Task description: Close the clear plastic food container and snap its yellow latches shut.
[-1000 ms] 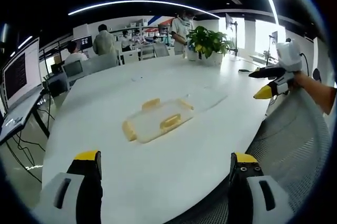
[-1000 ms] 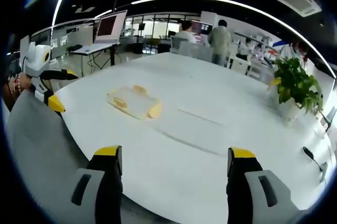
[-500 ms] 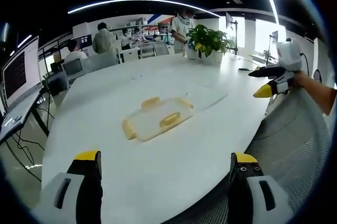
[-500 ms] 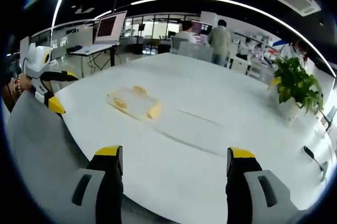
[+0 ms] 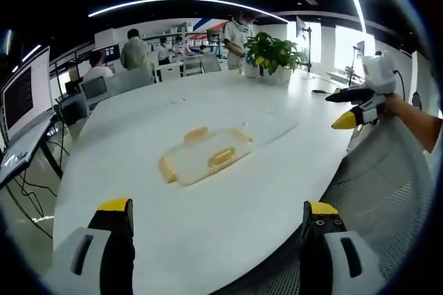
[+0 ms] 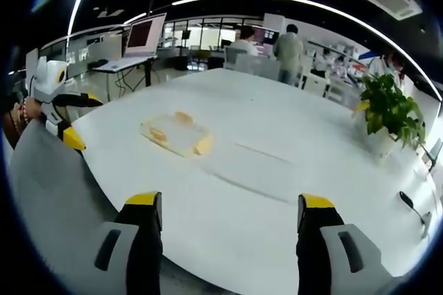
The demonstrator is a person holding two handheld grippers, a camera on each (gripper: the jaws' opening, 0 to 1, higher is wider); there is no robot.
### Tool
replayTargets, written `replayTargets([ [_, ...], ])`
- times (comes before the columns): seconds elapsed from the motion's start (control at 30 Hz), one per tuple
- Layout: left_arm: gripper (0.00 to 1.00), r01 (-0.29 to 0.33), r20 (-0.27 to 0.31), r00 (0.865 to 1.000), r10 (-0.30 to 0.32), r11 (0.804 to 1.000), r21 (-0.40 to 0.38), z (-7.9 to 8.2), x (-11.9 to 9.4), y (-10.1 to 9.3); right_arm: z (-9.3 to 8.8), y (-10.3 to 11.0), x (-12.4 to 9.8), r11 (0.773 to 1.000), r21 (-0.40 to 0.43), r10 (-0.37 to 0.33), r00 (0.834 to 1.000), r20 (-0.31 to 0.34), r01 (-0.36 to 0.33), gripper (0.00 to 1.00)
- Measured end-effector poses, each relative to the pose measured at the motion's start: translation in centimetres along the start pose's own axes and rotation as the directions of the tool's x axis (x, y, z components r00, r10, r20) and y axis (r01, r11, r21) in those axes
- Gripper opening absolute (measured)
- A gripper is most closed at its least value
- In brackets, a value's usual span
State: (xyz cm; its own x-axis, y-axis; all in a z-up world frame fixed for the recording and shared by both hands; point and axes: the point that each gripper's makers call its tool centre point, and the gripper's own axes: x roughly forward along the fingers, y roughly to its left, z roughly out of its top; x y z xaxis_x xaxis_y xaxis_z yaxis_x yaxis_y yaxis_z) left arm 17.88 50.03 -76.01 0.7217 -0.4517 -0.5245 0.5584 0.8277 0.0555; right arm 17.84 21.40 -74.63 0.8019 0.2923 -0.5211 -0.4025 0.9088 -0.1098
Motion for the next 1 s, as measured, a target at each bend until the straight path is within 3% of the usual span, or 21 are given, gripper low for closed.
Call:
replayTargets([
  [0.53, 0.97, 0.026, -0.020, 0.999, -0.025, 1.000, 0.006, -0.2, 0.1, -0.4, -0.4, -0.2, 0.1, 1.000, 0.029, 0.004, 1.000, -0.023, -0.003, 0.77],
  [0.67, 0.95, 0.000, 0.010, 1.000, 0.000, 0.998, 0.067, 0.6, -0.1, -0.1, -0.1, -0.1, 0.2, 1.000, 0.021, 0.023, 1.000, -0.005, -0.023, 0.92],
  [0.77, 0.98, 0.032, -0.003, 0.999, -0.032, 0.996, 0.080, 0.6, 0.1, -0.3, 0.4, 0.3, 0.4, 0.998, 0.008, 0.065, 0.998, 0.006, -0.065, 0.88],
  [0.9, 0.99, 0.107, -0.112, 0.989, -0.094, 0.988, 0.115, -0.7, 1.3, 0.3, 1.3, 0.5, 1.4, 0.989, -0.072, 0.133, 0.991, -0.001, -0.133, 0.86],
  [1.0, 0.99, 0.122, -0.103, 0.989, -0.104, 0.975, 0.185, 0.0, 2.3, 1.3, 2.8, 1.2, 2.9, 0.963, -0.157, 0.218, 0.976, -0.020, -0.218, 0.81],
])
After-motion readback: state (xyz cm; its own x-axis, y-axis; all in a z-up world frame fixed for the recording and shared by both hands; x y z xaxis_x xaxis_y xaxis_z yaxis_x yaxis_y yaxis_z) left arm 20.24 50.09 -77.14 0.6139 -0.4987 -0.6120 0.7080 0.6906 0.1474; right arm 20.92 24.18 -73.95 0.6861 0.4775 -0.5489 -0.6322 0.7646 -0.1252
